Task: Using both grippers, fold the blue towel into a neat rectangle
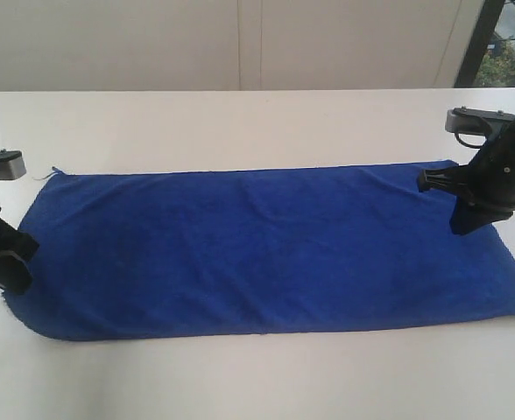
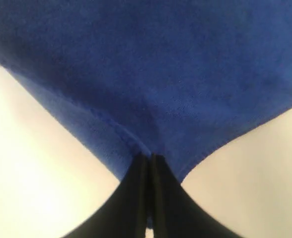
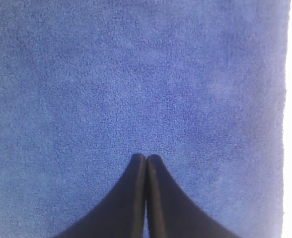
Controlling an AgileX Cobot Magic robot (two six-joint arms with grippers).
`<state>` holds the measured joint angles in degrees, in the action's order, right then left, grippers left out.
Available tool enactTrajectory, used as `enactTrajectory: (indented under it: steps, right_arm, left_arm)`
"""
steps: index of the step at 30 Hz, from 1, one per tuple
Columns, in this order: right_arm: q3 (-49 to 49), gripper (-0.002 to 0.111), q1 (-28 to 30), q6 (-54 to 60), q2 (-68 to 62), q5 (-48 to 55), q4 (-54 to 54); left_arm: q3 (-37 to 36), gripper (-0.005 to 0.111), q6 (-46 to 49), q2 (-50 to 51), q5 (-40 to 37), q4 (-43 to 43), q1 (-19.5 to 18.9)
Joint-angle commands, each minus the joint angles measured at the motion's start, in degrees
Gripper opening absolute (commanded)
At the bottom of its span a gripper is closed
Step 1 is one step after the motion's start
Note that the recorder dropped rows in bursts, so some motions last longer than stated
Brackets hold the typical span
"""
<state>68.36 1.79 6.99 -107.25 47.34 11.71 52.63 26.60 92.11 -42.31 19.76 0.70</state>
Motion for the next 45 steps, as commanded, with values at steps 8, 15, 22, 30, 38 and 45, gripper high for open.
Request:
enactTrajectory:
  steps: [8,15,22,30,38,45]
  right_arm:
    - [0.24,0.0,-0.07,0.52,0.16,-0.07,0.21]
    - [0.24,0.0,-0.07,0.52,0.16,-0.07,0.21]
    - [0.24,0.0,-0.07,0.52,0.16,-0.18,0.21]
    - [1.98,0.0,-0.07,0.52,-0.07,-6.86,-0.03]
    - [13.53,0.0,0.03,0.38,-10.26,-14.28,-1.67]
    - [18.26,0.0,0.03,0.28,-17.63,-17.98,-5.99]
  left_arm:
    - [0.14,0.0,-0.33,-0.62,-2.28,-4.81,-0.03]
    - [0.14,0.022,-0.33,-0.62,-2.06,-4.81,-0.03]
    - [0.65,0.052,-0.33,-0.76,-0.58,-4.81,-0.03]
    - [1.19,0.014,-5.33,-0.76,-0.77,-4.81,-0.03]
    - [1.19,0.0,-8.26,-0.76,1.63,-2.35,-0.03]
    - [1.19,0.0,-10.21,-0.76,3.26,-2.24,-0.03]
